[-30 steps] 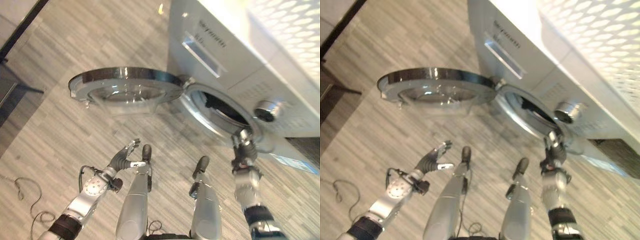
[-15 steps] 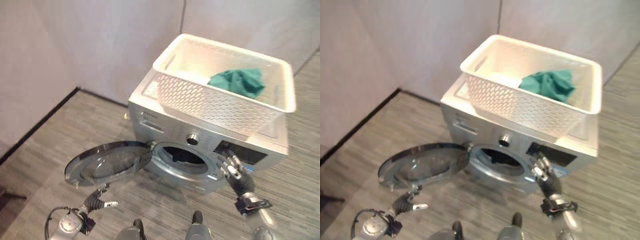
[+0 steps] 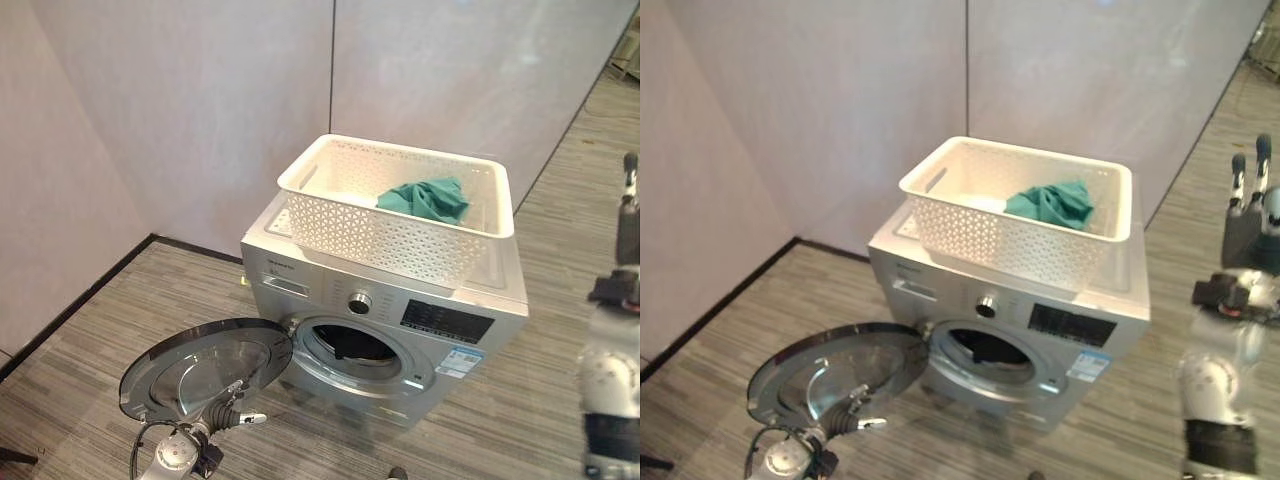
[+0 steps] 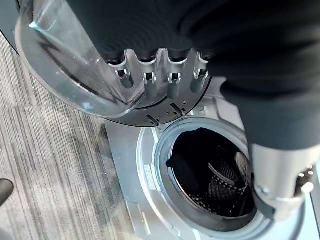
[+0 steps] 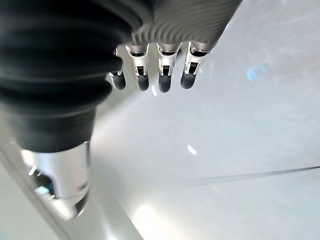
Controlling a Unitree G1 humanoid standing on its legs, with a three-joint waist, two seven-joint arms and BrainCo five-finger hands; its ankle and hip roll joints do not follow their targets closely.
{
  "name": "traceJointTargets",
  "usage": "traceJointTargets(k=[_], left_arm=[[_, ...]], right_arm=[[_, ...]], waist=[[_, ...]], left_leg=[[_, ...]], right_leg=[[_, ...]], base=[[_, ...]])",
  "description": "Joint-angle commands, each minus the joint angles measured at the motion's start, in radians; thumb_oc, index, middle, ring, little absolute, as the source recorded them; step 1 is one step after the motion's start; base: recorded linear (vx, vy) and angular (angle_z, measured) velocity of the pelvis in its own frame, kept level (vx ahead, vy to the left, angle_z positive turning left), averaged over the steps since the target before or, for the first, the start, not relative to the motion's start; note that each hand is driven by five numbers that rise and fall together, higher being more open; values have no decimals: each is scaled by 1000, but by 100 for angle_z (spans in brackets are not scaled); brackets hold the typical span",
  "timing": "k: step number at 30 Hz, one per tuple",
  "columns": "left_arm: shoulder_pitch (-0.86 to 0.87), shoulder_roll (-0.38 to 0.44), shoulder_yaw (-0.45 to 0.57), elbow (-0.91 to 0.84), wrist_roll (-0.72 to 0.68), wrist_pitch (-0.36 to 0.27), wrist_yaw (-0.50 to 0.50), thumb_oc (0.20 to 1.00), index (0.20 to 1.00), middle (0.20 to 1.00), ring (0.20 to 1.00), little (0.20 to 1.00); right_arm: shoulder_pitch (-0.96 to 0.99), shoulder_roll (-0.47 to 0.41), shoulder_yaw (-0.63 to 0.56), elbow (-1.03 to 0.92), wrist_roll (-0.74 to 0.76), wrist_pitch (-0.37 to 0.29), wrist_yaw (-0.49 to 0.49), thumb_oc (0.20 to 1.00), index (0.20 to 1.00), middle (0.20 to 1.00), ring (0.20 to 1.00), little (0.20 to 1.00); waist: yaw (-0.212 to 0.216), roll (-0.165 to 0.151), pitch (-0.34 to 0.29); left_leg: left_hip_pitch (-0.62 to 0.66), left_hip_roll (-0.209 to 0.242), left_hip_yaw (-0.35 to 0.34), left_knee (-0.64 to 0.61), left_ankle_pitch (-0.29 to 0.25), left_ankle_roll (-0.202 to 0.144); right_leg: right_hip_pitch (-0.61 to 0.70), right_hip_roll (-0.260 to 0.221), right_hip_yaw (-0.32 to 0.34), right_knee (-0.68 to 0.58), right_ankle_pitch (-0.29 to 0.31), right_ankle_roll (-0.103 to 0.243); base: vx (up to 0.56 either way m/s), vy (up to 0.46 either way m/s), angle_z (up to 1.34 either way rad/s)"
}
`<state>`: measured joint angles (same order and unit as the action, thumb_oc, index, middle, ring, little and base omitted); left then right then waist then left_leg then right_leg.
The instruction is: Grab the laundry basket,head to the washer,open it,put in the laundry and shut it.
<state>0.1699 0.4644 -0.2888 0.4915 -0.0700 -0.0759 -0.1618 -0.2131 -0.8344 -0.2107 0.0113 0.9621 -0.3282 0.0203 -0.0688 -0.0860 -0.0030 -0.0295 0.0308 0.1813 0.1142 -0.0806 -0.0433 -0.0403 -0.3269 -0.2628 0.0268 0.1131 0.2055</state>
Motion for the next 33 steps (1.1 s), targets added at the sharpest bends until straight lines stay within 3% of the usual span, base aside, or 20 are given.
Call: traceJointTargets(k=[1, 2, 3, 5, 7, 8, 9, 10, 12, 19, 33], left_arm=[[-22, 39, 31, -47, -26, -26, 2, 1000, 1000, 1000, 1000, 1000], [-21, 38, 33, -47, -26, -26, 2, 1000, 1000, 1000, 1000, 1000], [-30, 46, 16, -47, -35, -30, -4, 1000, 1000, 1000, 1000, 1000], [-36, 61, -4, -47, -42, -30, -7, 1000, 1000, 1000, 1000, 1000], [-45, 71, -20, -47, -49, -23, -12, 1000, 1000, 1000, 1000, 1000], [-42, 63, -14, -47, -49, -22, -12, 1000, 1000, 1000, 1000, 1000], [-38, 70, -22, -51, -51, -17, -17, 1000, 1000, 1000, 1000, 1000], [-38, 71, -24, -52, -55, -16, -17, 1000, 1000, 1000, 1000, 1000], [-36, 66, -23, -52, -58, -14, -18, 1000, 1000, 1000, 1000, 1000], [-12, 79, -18, -42, -62, -1, -25, 1000, 1000, 1000, 1000, 1000], [-13, 73, -2, -20, -102, 0, 2, 1000, 1000, 1000, 1000, 1000]], right_arm=[[-233, -231, 95, 118, -235, 86, -2, 1000, 1000, 1000, 1000, 1000], [-240, -232, 101, 121, -234, 86, -2, 1000, 1000, 1000, 1000, 1000], [-376, -356, 270, 214, -373, 148, 18, 1000, 1000, 1000, 1000, 1000], [-541, -435, 470, 282, -544, 207, 40, 1000, 1000, 1000, 1000, 1000], [-760, -445, 714, 379, -677, 268, 81, 1000, 1000, 1000, 1000, 1000], [-791, -441, 743, 389, -676, 267, 82, 1000, 1000, 1000, 1000, 1000], [-904, -430, 879, 454, -776, 298, 109, 1000, 1000, 1000, 1000, 1000], [-937, -413, 917, 491, -806, 308, 113, 1000, 1000, 1000, 1000, 1000], [-977, -390, 953, 533, -821, 313, 111, 1000, 1000, 1000, 1000, 1000], [-1085, -306, 1104, 735, -936, 333, 165, 1000, 1000, 1000, 1000, 1000], [-1098, -255, 1172, 923, -966, 341, 202, 1000, 1000, 1000, 1000, 1000]], waist=[[45, -16, 42], [43, -15, 42], [54, -29, 40], [71, -43, 41], [80, -61, 37], [74, -55, 37], [81, -61, 38], [85, -62, 40], [83, -57, 43], [118, -83, 68], [167, -103, 130]], left_leg=[[119, -14, -17, -107, -62, 40], [118, -15, -17, -108, -61, 40], [119, -5, -15, -112, -53, 31], [125, 9, -17, -115, -51, 23], [117, 18, -24, -122, -34, 17], [118, 19, -23, -122, -34, 17], [113, 28, -30, -126, -27, 11], [111, 30, -33, -127, -24, 10], [107, 34, -38, -128, -20, 8], [75, 56, -66, -133, -2, -6], [-6, 85, -106, -113, 22, -26]], right_leg=[[0, 0, -7, 1, 104, 47], [-1, 0, -7, 1, 105, 47], [6, 7, -16, -11, 91, 42], [17, 21, -21, -23, 75, 36], [20, 33, -25, -39, 61, 26], [20, 33, -24, -39, 61, 26], [25, 42, -31, -44, 50, 21], [26, 47, -34, -45, 45, 19], [27, 51, -36, -47, 41, 17], [28, 77, -57, -61, 15, 6], [-6, 104, -79, -65, -10, -12]], base=[[-11, -21, 10], [11, -55, 12], [12, -47, 1], [23, -53, 5], [23, -40, -4], [38, -43, -8], [28, -29, 3], [28, -29, 5], [13, -26, 20], [10, -40, 13], [7, -42, 6]])
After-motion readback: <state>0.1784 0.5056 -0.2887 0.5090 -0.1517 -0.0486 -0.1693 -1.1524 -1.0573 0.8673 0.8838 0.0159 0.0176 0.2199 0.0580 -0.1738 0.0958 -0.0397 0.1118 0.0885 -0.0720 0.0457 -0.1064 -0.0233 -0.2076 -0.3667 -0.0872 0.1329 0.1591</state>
